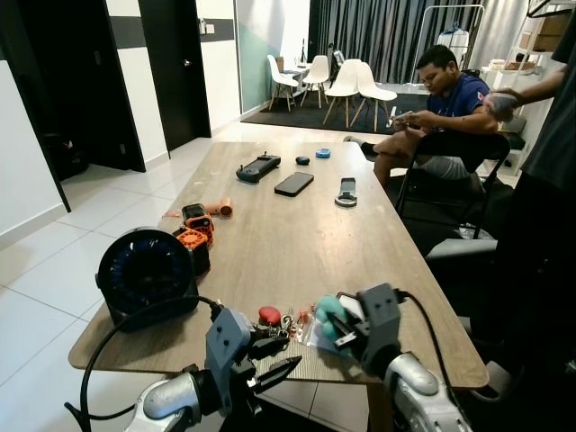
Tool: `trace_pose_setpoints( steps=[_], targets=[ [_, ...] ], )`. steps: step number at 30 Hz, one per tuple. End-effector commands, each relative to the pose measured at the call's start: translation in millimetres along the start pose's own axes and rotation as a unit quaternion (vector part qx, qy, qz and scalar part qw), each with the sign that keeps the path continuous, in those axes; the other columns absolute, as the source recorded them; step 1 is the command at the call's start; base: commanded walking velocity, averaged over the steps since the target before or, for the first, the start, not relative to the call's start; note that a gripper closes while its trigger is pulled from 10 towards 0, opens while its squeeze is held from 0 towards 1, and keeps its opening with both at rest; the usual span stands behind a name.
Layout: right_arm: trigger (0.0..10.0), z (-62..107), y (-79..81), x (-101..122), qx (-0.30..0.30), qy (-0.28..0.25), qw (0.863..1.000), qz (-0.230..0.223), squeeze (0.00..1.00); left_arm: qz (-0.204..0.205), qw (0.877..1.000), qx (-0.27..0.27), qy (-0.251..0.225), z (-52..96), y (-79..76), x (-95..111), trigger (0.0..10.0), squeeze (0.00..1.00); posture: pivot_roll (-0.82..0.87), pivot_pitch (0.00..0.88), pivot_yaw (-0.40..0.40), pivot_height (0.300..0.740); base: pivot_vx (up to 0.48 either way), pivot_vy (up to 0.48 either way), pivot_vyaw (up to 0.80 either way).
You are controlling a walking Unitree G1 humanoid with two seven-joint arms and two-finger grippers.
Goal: Hang keys on a hook
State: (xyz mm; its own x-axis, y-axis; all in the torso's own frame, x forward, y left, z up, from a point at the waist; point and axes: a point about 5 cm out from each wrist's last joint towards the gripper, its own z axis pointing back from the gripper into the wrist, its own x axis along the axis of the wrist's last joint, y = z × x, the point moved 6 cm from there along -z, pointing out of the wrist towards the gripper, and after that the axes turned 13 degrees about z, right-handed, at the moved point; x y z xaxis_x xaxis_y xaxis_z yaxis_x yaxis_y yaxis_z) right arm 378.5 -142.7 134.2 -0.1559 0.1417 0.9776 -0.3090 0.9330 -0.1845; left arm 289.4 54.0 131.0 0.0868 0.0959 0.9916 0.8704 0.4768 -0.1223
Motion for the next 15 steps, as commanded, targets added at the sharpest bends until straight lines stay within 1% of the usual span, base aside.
trace_pose_setpoints(
  steps=[1, 2, 3, 4, 5, 6, 7, 8, 9, 10, 11, 12, 13, 14, 15],
  targets=[
    [10.0, 4.5, -17.4, 15, -0.036, -0.038, 0.999, -0.011, 0.0, 0.0, 1.0, 0.006, -0.007, 3.5, 5.0, 6, 10.0, 0.0, 0.03, 0.039, 0.017, 0.74, 0.0, 0.0, 0.0],
    [10.0, 7.9, -29.1, 25, -0.057, -0.059, 0.997, -0.016, 0.0, 0.002, 1.0, 0.008, -0.012, 3.9, 6.6, 9, 10.0, 0.0, 0.03, 0.039, 0.017, 0.74, 0.0, 0.0, 0.0],
    [10.0, 7.9, -29.1, 25, -0.057, -0.059, 0.997, -0.016, 0.0, 0.002, 1.0, 0.008, -0.012, 3.9, 6.6, 9, 10.0, 0.0, 0.03, 0.039, 0.017, 0.74, 0.0, 0.0, 0.0],
    [10.0, 12.9, -44.0, 35, -0.085, -0.081, 0.993, -0.014, 0.0, 0.003, 1.0, 0.011, -0.018, 4.6, 9.0, 12, 10.0, 0.0, 0.03, 0.035, 0.019, 0.74, 0.0, 0.0, 0.0],
    [10.0, 12.9, -44.0, 35, -0.085, -0.081, 0.993, -0.014, 0.0, 0.003, 1.0, 0.011, -0.018, 4.6, 9.0, 12, 10.0, 0.0, 0.03, 0.035, 0.019, 0.74, 0.0, 0.0, 0.0],
    [10.0, 17.7, -57.6, 44, -0.111, -0.098, 0.989, -0.007, 0.0, 0.004, 1.0, 0.014, -0.022, 5.3, 11.2, 14, 10.0, 0.0, 0.03, 0.035, 0.019, 0.74, 0.0, 0.0, 0.0],
    [10.0, 23.6, -73.8, 50, -0.148, -0.104, 0.984, 0.009, 0.0, 0.003, 1.0, 0.017, -0.022, 6.3, 13.3, 15, 10.0, 0.0, 0.03, 0.035, 0.019, 0.74, 0.0, 0.0, 0.0],
    [10.0, 27.5, -84.0, 53, -0.172, -0.106, 0.979, 0.019, 0.0, 0.003, 1.0, 0.018, -0.021, 6.9, 14.6, 15, 10.0, 0.0, 0.03, 0.035, 0.019, 0.74, 0.0, 0.0, 0.0],
    [10.0, 27.5, -84.0, 53, -0.172, -0.106, 0.979, 0.019, 0.0, 0.003, 1.0, 0.018, -0.021, 6.9, 14.6, 15, 10.0, 0.0, 0.03, 0.035, 0.019, 0.74, 0.0, 0.0, 0.0],
    [10.0, 34.1, -99.8, 49, -0.214, -0.091, 0.972, 0.04, 0.0, -0.006, 1.0, 0.021, -0.01, 8.5, 16.2, 11, 10.0, 0.0, 0.02, 0.03, 0.02, 0.74, 0.0, 0.0, 0.0],
    [10.0, 41.5, -113.2, 45, -0.251, -0.081, 0.963, 0.05, 0.0, -0.009, 1.0, 0.024, -0.004, 10.1, 17.3, 8, 10.0, 0.0, 0.02, 0.028, 0.019, 0.74, 0.0, 0.0, 0.0],
    [10.0, 41.5, -113.2, 45, -0.251, -0.081, 0.963, 0.05, 0.0, -0.009, 1.0, 0.024, -0.004, 10.1, 17.3, 8, 10.0, 0.0, 0.02, 0.028, 0.019, 0.74, 0.0, 0.0, 0.0],
    [10.0, 52.4, -128.9, 39, -0.297, -0.066, 0.951, 0.055, 0.0, -0.01, 0.999, 0.031, -0.003, 12.2, 19.6, 6, 10.0, 0.0, 0.03, 0.026, 0.019, 0.74, 0.0, 0.0, 0.0],
    [10.0, 69.5, -148.1, 32, -0.352, -0.055, 0.933, 0.049, 0.0, -0.01, 0.999, 0.04, 0.0, 16.6, 22.9, 3, 10.0, 0.0, 0.03, 0.025, 0.018, 0.74, 0.0, 0.0, 0.0],
    [10.0, 69.5, -148.1, 32, -0.352, -0.055, 0.933, 0.049, 0.0, -0.01, 0.999, 0.04, 0.0, 16.6, 22.9, 3, 10.0, 0.0, 0.03, 0.025, 0.018, 0.74, 0.0, 0.0, 0.0]
  ],
)
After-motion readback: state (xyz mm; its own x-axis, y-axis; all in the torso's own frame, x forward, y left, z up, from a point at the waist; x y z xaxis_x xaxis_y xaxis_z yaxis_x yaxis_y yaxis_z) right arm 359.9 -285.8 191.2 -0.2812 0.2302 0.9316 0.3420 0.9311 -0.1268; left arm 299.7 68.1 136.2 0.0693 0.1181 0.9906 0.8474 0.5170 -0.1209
